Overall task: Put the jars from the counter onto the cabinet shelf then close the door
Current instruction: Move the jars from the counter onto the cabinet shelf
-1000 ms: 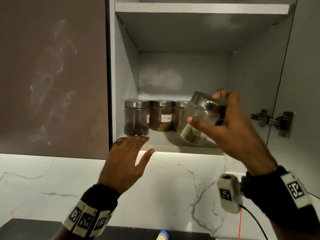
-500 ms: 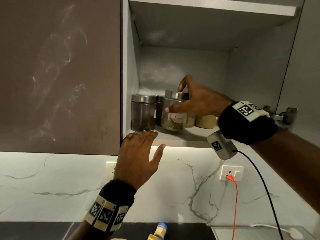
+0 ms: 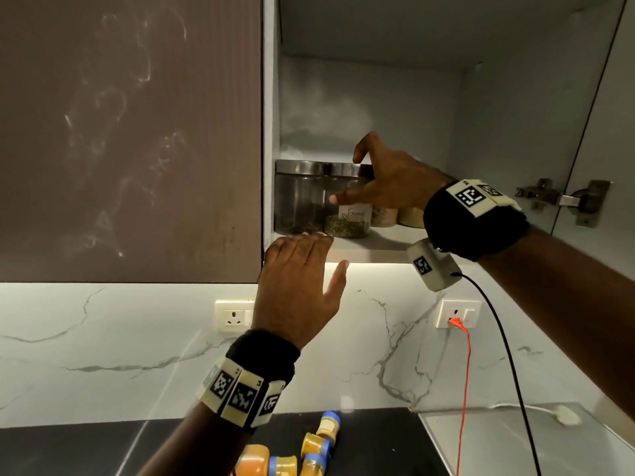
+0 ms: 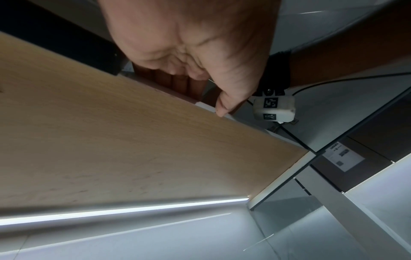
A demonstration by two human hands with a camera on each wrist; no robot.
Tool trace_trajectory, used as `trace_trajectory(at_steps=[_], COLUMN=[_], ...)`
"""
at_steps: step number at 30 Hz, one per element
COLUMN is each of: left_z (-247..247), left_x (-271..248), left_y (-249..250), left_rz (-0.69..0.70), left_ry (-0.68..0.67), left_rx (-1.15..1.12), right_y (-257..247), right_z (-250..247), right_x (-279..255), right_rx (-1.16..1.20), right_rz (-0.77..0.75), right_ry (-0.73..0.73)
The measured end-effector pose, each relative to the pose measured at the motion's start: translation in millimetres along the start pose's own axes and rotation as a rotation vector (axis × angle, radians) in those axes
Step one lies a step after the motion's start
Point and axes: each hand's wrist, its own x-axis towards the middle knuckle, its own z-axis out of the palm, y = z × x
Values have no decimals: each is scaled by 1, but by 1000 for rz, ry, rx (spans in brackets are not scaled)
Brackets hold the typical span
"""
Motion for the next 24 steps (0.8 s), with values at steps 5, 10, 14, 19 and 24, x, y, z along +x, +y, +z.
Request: trace_trajectory(at_steps=[5, 10, 14, 19, 24], left_z=[2, 3, -1, 9, 90], left_x=[1, 1, 0, -54, -153], left_y=[-2, -4, -3, -8, -63], left_rz=[18, 36, 70, 305, 139], left_ry=[3, 6, 3, 22, -489], left_rx=[5, 6, 5, -200, -277], right_y=[9, 35, 51, 61, 74], right_z=[3, -10, -18, 13, 34], right_x=[-12, -33, -63, -90, -97], right_rx=[-74, -296, -468, -412, -377], right_rz=[50, 94, 213, 128, 23], right_ry=[-53, -293, -392, -395, -162])
